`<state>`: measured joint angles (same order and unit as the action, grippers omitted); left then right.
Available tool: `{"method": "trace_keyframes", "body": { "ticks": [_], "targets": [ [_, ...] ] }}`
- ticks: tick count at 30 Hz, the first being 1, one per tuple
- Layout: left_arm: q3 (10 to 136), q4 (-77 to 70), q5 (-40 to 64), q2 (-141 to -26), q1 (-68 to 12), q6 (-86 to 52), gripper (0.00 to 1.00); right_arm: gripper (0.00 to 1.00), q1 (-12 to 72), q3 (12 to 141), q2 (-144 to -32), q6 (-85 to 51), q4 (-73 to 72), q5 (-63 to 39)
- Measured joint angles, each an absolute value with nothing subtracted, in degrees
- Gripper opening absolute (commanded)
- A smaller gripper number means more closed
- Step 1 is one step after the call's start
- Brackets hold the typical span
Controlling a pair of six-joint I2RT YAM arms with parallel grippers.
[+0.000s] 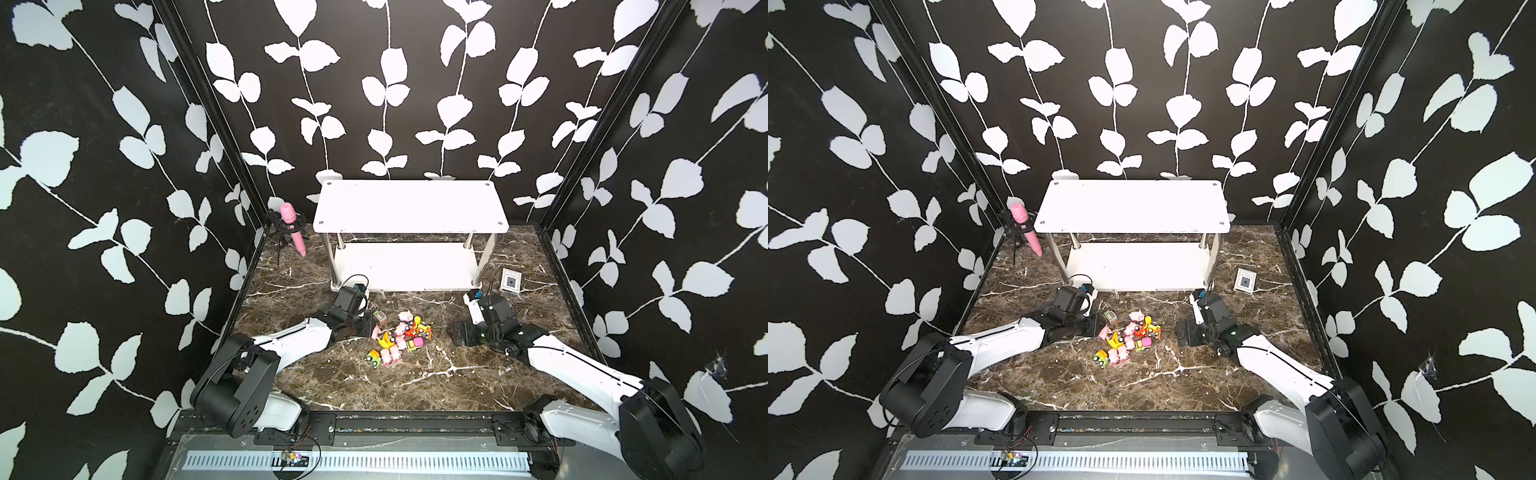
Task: Organize plastic toys on shelves
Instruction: Adjust the plastic toy at the center of the board.
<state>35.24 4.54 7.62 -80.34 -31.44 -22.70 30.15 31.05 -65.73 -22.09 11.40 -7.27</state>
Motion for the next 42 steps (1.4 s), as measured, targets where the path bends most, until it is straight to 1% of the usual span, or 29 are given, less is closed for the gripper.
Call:
{"method": "trace_keyframes", "body": {
  "ticks": [3,5,9,14,18,24,30,34,37,40,42],
  "targets": [
    [35.20,4.56,6.87,-80.34,-31.46,-22.92,0.30,0.99,30.52,31.20,-66.17,-22.11,11.44,-6.85],
    [35.11,4.75,6.02,-80.31,-31.46,-23.22,0.27,0.99,30.79,31.46,-66.39,-22.11,11.51,-6.42],
    [35.03,6.55,2.74,-79.55,-31.46,-24.25,0.25,0.99,31.33,31.99,-66.43,-22.09,11.60,-5.76],
    [33.98,11.42,-2.76,-77.17,-31.46,-25.78,0.25,0.99,32.05,32.82,-66.46,-22.06,12.01,-4.84],
    [33.36,14.06,-4.47,-73.60,-31.46,-26.04,0.30,0.99,32.62,33.01,-66.46,-22.02,12.12,-4.78],
    [33.26,12.25,-3.40,-69.12,-31.46,-25.17,0.47,0.99,35.53,35.51,-68.36,-20.73,13.08,-6.17],
    [33.21,7.97,2.44,-72.03,-31.46,-22.55,0.50,0.98,39.03,38.76,-72.31,-19.86,13.34,-6.48],
    [33.34,7.31,5.17,-76.44,-31.46,-21.02,0.48,0.98,39.99,39.13,-73.60,-19.51,13.67,-6.72],
    [33.65,7.20,6.09,-78.91,-31.46,-20.34,0.43,0.96,41.15,40.03,-74.67,-19.05,14.37,-7.05],
    [34.04,6.61,6.76,-79.42,-31.46,-19.90,0.34,0.93,42.52,41.74,-76.25,-18.61,14.70,-7.57],
    [34.06,6.04,7.11,-79.42,-31.46,-19.99,0.33,0.90,43.46,43.27,-77.58,-18.39,14.92,-8.05]
  ]
}}
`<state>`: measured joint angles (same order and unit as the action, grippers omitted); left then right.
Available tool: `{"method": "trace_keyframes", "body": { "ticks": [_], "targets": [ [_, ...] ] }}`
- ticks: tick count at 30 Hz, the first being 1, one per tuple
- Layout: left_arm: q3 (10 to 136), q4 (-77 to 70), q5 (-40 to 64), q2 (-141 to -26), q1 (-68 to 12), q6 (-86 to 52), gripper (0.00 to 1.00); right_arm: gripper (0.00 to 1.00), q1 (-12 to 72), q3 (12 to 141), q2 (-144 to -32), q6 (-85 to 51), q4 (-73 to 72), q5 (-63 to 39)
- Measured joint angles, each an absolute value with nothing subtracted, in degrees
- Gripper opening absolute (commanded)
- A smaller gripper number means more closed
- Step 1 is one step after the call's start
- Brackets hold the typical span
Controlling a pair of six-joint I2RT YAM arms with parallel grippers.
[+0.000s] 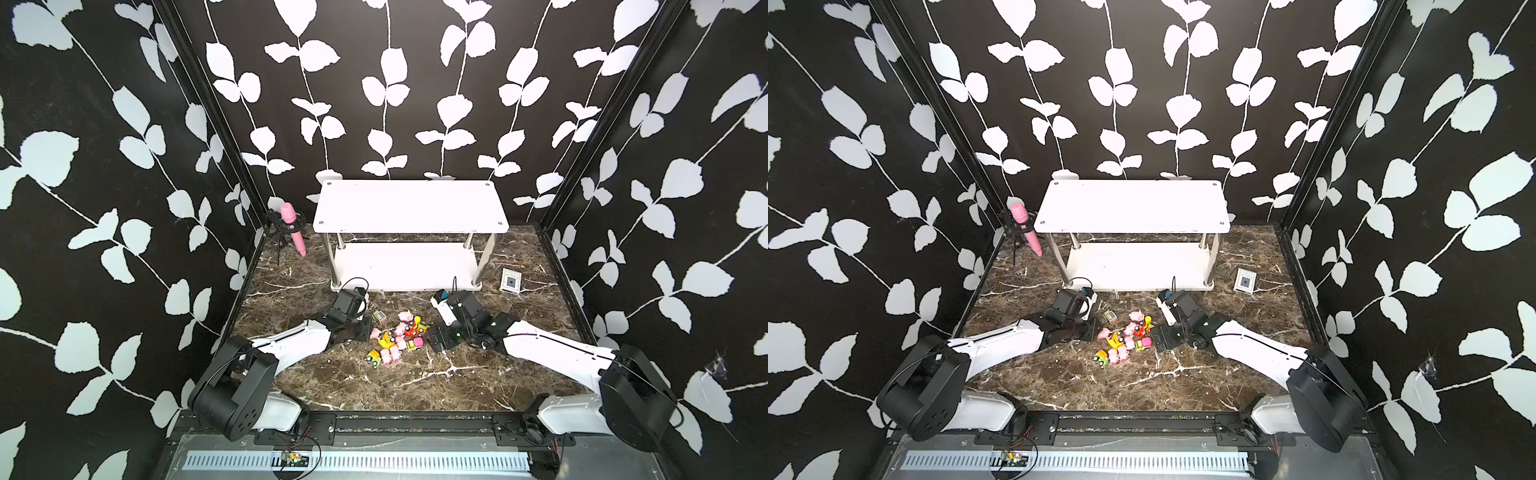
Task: Organize plastic toys on shelves
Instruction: Adjust the plastic toy at the center of the board.
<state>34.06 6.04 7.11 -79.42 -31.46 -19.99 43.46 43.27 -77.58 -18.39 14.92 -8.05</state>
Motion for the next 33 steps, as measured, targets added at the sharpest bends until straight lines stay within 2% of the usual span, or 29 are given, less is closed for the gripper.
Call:
{"method": "trace_keyframes", "body": {
  "ticks": [7,10,15,18,20,25,29,33],
  "targets": [
    [32.60,5.15,8.43,-77.91,-31.48,-23.24,0.23,0.75,47.51,49.30,-83.22,-18.00,15.29,-9.69],
    [31.09,4.93,9.15,-75.99,-31.48,-25.19,0.24,0.69,49.69,53.12,-86.96,-18.09,15.29,-10.41],
    [30.26,6.57,8.38,-72.05,-31.48,-27.68,0.41,0.57,53.39,59.88,-94.08,-18.63,15.07,-11.42],
    [30.26,7.35,6.31,-69.54,-31.48,-28.32,0.42,0.43,55.24,63.22,-98.19,-19.22,14.83,-11.64],
    [30.33,7.86,4.58,-68.79,-31.46,-28.75,0.37,0.34,56.16,64.93,-100.29,-19.68,14.87,-11.81],
    [31.24,9.37,0.60,-70.63,-31.44,-29.39,0.23,0.20,57.95,68.27,-104.29,-20.99,14.44,-12.69],
    [32.95,9.43,-0.01,-75.18,-31.42,-29.17,0.17,0.16,58.50,70.43,-106.61,-22.00,14.35,-12.93],
    [34.24,8.99,-0.05,-78.46,-31.42,-28.88,0.17,0.14,58.52,72.49,-108.64,-22.83,14.39,-12.86]
  ]
}}
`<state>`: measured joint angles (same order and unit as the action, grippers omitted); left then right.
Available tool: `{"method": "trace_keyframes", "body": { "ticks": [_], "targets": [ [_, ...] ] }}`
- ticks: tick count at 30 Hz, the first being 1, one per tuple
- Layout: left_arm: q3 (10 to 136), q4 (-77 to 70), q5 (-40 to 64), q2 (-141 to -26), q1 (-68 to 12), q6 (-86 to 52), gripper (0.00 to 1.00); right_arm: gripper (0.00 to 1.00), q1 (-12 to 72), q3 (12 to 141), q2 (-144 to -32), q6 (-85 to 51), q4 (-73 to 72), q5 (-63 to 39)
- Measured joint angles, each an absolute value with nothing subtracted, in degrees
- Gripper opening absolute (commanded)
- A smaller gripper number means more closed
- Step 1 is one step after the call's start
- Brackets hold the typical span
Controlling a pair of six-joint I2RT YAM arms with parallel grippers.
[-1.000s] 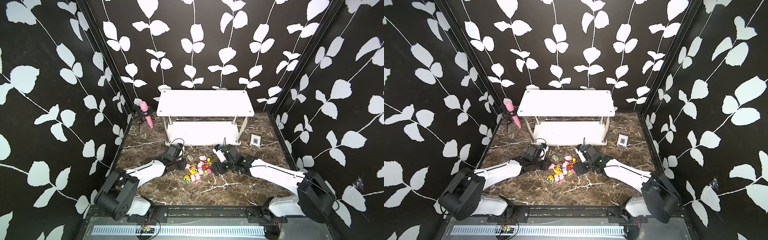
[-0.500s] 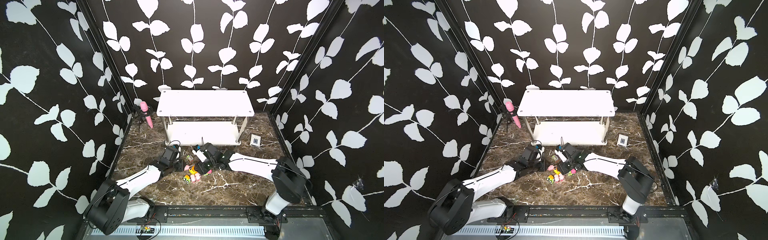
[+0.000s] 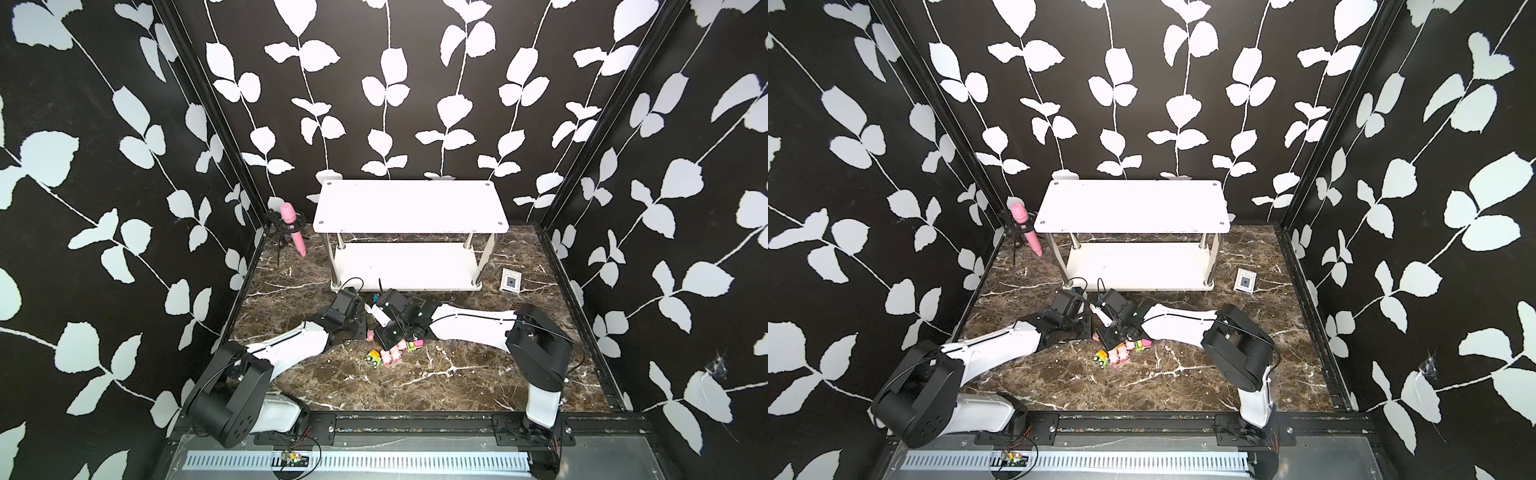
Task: Organize plastic toys on shelves
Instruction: Adjust the plastic toy at the center of the board.
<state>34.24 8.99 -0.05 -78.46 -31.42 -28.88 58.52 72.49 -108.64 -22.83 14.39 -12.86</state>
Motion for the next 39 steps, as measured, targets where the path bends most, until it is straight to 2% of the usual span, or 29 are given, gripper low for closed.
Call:
{"method": "trace_keyframes", "body": {
  "ticks": [13,30,37,39],
  "targets": [
    [34.37,5.93,2.44,-82.02,-31.42,-28.95,0.16,0.11,58.52,76.25,-112.42,-25.30,16.64,-10.02],
    [27.42,4.27,5.89,-75.29,-31.33,-30.68,0.17,0.12,58.26,80.14,-115.77,-27.00,17.67,-8.14],
    [26.63,4.56,5.78,-73.97,-31.31,-31.57,0.19,0.13,57.80,82.67,-117.54,-26.79,17.65,-7.73],
    [26.50,5.56,5.28,-72.64,-31.35,-31.77,0.23,0.13,57.80,82.67,-117.54,-26.79,17.39,-8.08]
  ]
}}
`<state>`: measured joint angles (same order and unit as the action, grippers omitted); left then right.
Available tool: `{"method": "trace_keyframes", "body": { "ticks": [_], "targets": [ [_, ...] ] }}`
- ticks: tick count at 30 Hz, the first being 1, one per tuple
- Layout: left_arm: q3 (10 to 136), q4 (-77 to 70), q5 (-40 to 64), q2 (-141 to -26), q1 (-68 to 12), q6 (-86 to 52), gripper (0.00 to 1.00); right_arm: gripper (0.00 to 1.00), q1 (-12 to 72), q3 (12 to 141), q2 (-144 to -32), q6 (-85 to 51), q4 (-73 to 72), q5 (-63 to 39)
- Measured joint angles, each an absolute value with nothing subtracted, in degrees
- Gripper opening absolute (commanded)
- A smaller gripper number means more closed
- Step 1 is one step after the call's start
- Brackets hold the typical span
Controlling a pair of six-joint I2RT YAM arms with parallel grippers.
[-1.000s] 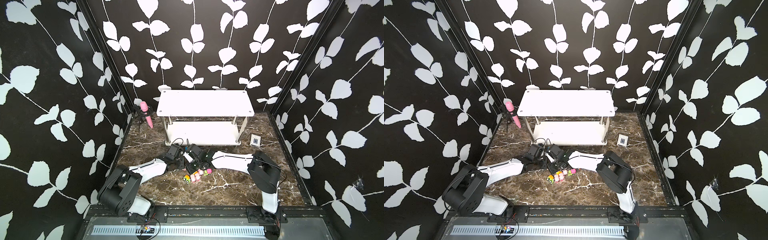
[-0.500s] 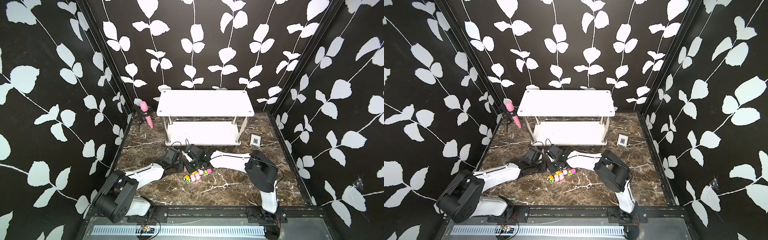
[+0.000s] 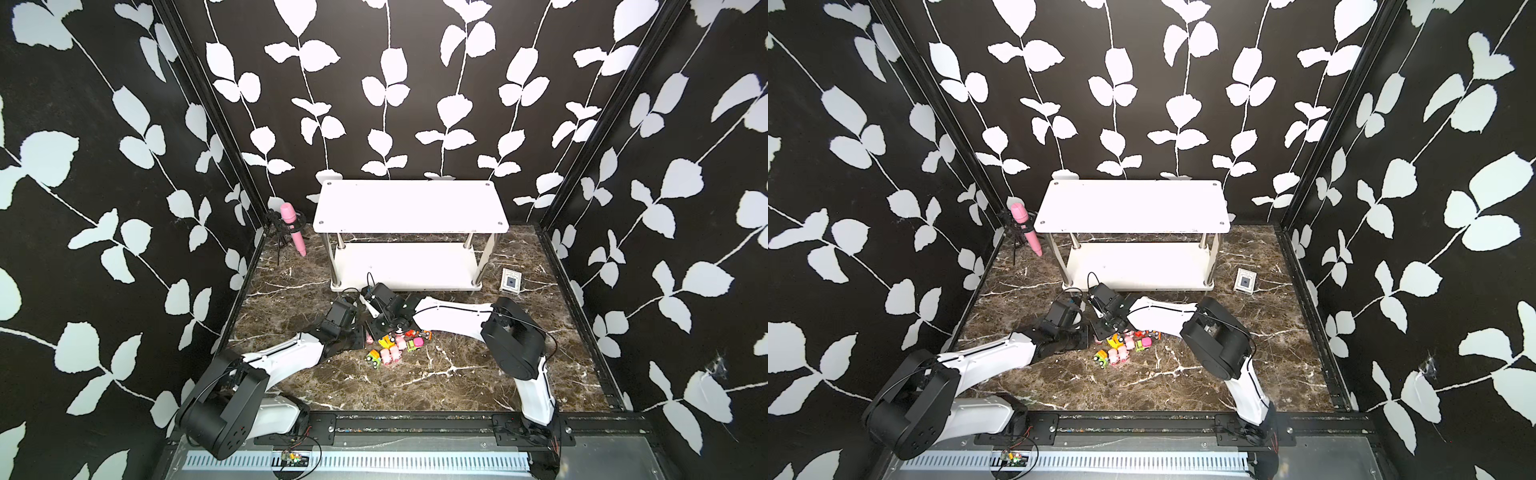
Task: Organize plastic toys on shelves
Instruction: Adjust the plastic toy at the center of the board, then pick up the plastic toy at the center of the board.
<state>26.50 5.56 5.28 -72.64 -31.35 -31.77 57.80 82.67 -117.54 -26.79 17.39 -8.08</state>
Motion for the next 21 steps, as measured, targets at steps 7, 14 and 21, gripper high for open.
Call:
{"method": "trace_keyframes", "body": {
  "ticks": [7,14,21],
  "targets": [
    [26.52,9.23,3.36,-65.69,-31.35,-31.66,0.35,0.15,57.32,80.93,-116.71,-26.83,15.42,-10.09],
    [26.50,7.14,6.66,-65.25,-31.35,-31.27,0.37,0.14,56.95,80.66,-116.62,-26.89,15.22,-10.31],
    [26.22,3.57,8.93,-70.54,-31.35,-31.51,0.32,0.13,56.95,80.40,-116.62,-27.59,15.11,-10.37]
  ]
}}
